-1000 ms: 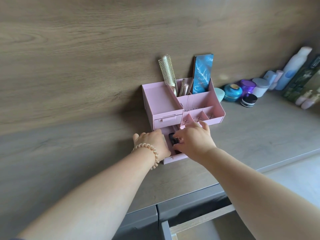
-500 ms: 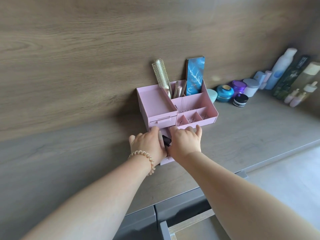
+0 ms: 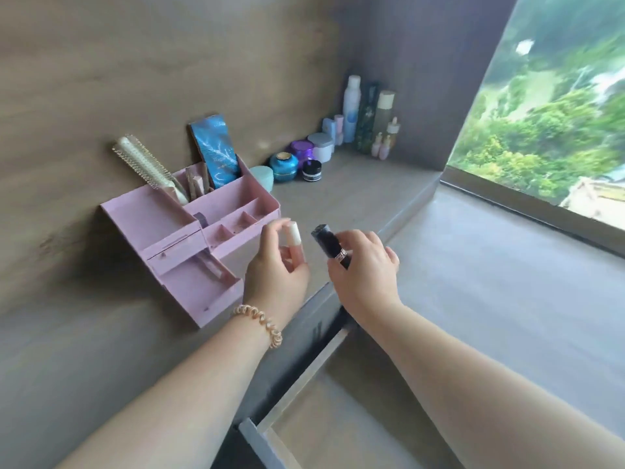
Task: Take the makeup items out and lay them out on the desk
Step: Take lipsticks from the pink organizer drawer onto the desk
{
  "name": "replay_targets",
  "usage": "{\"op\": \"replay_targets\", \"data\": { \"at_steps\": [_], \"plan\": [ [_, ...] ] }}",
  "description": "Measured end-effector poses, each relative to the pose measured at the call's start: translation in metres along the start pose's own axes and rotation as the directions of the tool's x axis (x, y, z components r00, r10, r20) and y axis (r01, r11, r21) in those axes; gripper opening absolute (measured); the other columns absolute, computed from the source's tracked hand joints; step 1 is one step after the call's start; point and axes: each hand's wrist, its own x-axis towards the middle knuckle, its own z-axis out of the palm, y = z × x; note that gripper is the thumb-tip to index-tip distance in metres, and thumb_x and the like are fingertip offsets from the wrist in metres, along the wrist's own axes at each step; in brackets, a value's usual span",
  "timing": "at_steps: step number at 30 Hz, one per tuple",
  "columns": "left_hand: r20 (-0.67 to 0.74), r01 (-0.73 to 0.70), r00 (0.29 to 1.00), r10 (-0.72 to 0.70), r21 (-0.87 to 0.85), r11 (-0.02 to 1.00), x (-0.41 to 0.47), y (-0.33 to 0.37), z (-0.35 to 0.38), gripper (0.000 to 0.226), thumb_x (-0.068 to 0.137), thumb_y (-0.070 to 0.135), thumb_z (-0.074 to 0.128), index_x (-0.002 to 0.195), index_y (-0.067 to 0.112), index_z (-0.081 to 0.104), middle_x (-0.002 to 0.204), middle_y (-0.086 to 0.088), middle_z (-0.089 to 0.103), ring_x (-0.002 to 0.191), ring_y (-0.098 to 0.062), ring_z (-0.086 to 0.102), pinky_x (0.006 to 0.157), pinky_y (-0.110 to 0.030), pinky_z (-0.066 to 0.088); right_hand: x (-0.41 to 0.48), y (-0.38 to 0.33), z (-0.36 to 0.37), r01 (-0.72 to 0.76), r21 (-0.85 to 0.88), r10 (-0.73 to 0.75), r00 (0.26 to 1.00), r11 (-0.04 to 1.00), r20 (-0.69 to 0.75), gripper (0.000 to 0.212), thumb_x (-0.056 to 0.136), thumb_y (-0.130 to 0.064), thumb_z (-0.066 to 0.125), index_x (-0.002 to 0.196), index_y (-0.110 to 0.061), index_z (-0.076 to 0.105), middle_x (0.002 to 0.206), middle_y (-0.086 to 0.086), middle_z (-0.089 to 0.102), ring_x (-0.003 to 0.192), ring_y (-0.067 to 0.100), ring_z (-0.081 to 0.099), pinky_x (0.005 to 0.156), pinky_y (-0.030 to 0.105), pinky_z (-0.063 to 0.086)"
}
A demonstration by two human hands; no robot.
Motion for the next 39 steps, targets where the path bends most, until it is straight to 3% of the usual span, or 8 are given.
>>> {"op": "replay_targets", "data": {
  "at_steps": [5, 11, 17, 23, 26, 28, 34, 39],
  "plan": [
    [0.25, -0.103, 0.962, 0.111, -0.045, 0.994, -0.04, 0.062, 0.083, 0.053, 0.08, 0.018, 0.07, 0.116, 0.037, 0.036, 0.084, 0.012, 0.06, 0.075, -0.009, 0.062, 0.069, -0.028, 0.053, -0.037, 0.075, -0.089, -0.163, 0.067, 0.172, 0.969, 0.984, -0.178, 0.023, 0.076, -0.016, 0.061, 0.098, -0.022, 0.058, 0.097, -0.005, 0.064, 0.09, 0.019, 0.06, 0.101, 0.049, 0.037],
    [0.512, -0.337, 0.802, 0.307, -0.036, 0.941, -0.122, 0.134, 0.18, 0.05, 0.08, 0.02, 0.066, 0.113, 0.036, 0.032, 0.09, 0.005, 0.064, 0.075, -0.014, 0.066, 0.068, -0.031, 0.053, -0.12, 0.171, -0.189, -0.285, 0.015, 0.272, 0.898, 0.958, -0.345, 0.012, 0.08, -0.026, 0.064, 0.085, -0.028, 0.053, 0.084, -0.011, 0.066, 0.081, 0.011, 0.064, 0.099, 0.049, 0.037],
    [0.637, -0.413, 0.674, 0.376, -0.098, 0.906, -0.227, 0.192, 0.281, 0.062, 0.081, 0.014, 0.066, 0.129, 0.032, 0.03, 0.091, 0.007, 0.059, 0.074, -0.015, 0.064, 0.071, -0.029, 0.047, -0.217, 0.271, -0.279, -0.439, 0.119, 0.446, 0.793, 0.891, -0.415, 0.015, 0.078, -0.022, 0.066, 0.084, -0.028, 0.054, 0.075, -0.013, 0.063, 0.076, 0.008, 0.061, 0.093, 0.044, 0.044],
    [0.697, -0.356, 0.656, 0.291, -0.054, 0.933, -0.351, 0.232, 0.386, 0.049, 0.08, 0.013, 0.064, 0.119, 0.031, 0.04, 0.088, 0.008, 0.06, 0.074, -0.015, 0.065, 0.069, -0.03, 0.049, -0.304, 0.387, -0.356, -0.544, 0.046, 0.52, 0.77, 0.838, -0.37, 0.011, 0.078, -0.021, 0.064, 0.085, -0.019, 0.057, 0.078, -0.003, 0.065, 0.081, 0.026, 0.06, 0.082, 0.04, 0.047],
    [0.71, -0.343, 0.65, 0.27, -0.043, 0.938, -0.393, 0.24, 0.418, 0.046, 0.08, 0.012, 0.064, 0.116, 0.027, 0.041, 0.078, 0.015, 0.054, 0.071, -0.014, 0.062, 0.066, -0.027, 0.046, -0.329, 0.424, -0.38, -0.573, -0.035, 0.521, 0.768, 0.819, -0.373, 0.008, 0.084, -0.026, 0.057, 0.082, -0.02, 0.053, 0.069, -0.008, 0.057, 0.074, 0.023, 0.056, 0.097, 0.036, 0.035],
    [0.722, -0.343, 0.642, 0.258, -0.031, 0.939, -0.413, 0.239, 0.432, 0.043, 0.08, 0.012, 0.064, 0.113, 0.025, 0.04, 0.075, 0.017, 0.052, 0.07, -0.015, 0.062, 0.065, -0.028, 0.047, -0.34, 0.444, -0.388, -0.592, -0.064, 0.54, 0.769, 0.803, -0.342, 0.009, 0.085, -0.027, 0.054, 0.084, -0.019, 0.054, 0.074, -0.007, 0.062, 0.079, 0.023, 0.059, 0.107, 0.036, 0.022],
    [0.704, -0.332, 0.675, 0.221, 0.022, 0.943, -0.422, 0.231, 0.451, 0.043, 0.079, 0.007, 0.061, 0.106, 0.028, 0.035, 0.082, -0.001, 0.063, 0.072, -0.02, 0.064, 0.068, -0.035, 0.051, -0.336, 0.479, -0.385, -0.59, -0.118, 0.538, 0.788, 0.799, -0.299, 0.009, 0.085, -0.026, 0.053, 0.087, -0.018, 0.056, 0.079, -0.002, 0.064, 0.088, 0.025, 0.058, 0.109, 0.039, 0.015],
    [0.729, -0.398, 0.645, 0.23, 0.063, 0.915, -0.412, 0.232, 0.479, 0.038, 0.08, 0.007, 0.058, 0.106, 0.023, 0.035, 0.088, -0.002, 0.063, 0.079, -0.025, 0.062, 0.071, -0.038, 0.051, -0.319, 0.499, -0.377, -0.581, -0.156, 0.522, 0.798, 0.798, -0.302, 0.009, 0.084, -0.026, 0.054, 0.09, -0.022, 0.059, 0.084, -0.005, 0.065, 0.096, 0.02, 0.056, 0.106, 0.035, 0.009]
  ]
}}
